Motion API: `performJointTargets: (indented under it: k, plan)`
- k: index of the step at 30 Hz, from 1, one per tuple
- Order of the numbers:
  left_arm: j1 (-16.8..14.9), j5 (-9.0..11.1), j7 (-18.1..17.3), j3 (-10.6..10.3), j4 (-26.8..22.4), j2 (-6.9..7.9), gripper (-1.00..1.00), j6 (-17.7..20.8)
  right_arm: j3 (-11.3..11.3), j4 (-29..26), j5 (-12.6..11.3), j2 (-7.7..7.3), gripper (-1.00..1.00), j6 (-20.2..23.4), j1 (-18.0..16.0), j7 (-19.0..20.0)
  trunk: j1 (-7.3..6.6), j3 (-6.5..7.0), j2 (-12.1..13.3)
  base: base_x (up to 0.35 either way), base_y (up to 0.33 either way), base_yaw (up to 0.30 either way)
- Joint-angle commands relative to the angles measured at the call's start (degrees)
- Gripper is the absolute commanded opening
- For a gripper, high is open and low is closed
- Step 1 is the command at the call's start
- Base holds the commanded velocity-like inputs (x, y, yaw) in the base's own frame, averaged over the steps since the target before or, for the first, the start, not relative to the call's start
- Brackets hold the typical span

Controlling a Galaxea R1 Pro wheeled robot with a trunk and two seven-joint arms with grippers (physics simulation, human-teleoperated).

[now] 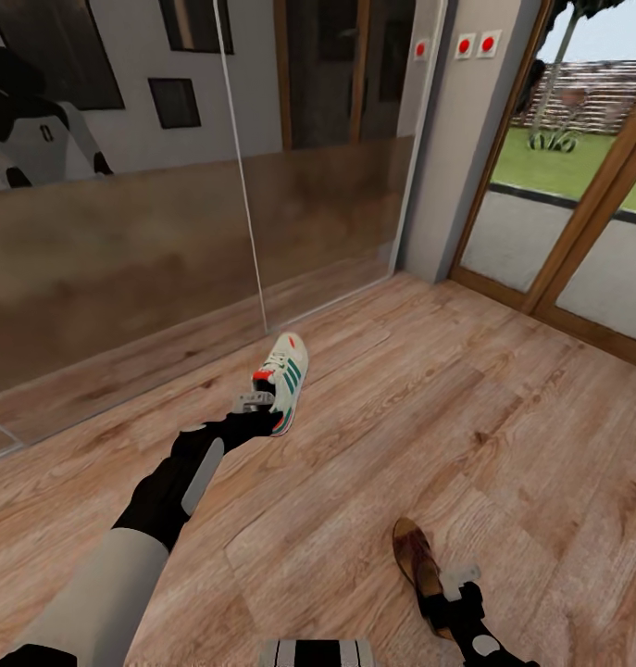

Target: Pick up the two gym shoes and the two sandals from the corridor floor and place them onto the hallstand (shoe rack) in the corridor, making sure they are on the rack and not on the floor. Arrange them so the two gym shoes are next to each other and the two sandals are next to each other.

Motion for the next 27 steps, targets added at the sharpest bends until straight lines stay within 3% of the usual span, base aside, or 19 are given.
performJointTargets:
  k: [1,8,27]
  plan:
    - [-0.01,0.26,0.01,0.02,-0.06,0.0,-1.0,0.31,-0.48,0.07,0.61,0.01,1.0,-0.22,-0.04,-0.17,0.01,-0.37,-0.04,0.0,0.0,0.0]
    - [-0.02,0.26,0.05,-0.01,-0.07,0.02,-1.0,0.34,-0.51,0.06,0.61,0.01,1.0,-0.22,-0.03,-0.18,0.19,-2.55,-0.13,0.0,0.0,0.0]
    - [0.0,0.26,0.03,-0.04,-0.06,-0.01,-1.0,0.32,-0.6,-0.02,0.34,0.01,1.0,-0.24,-0.04,-0.21,0.24,-3.53,-0.16,0.0,0.0,-0.05]
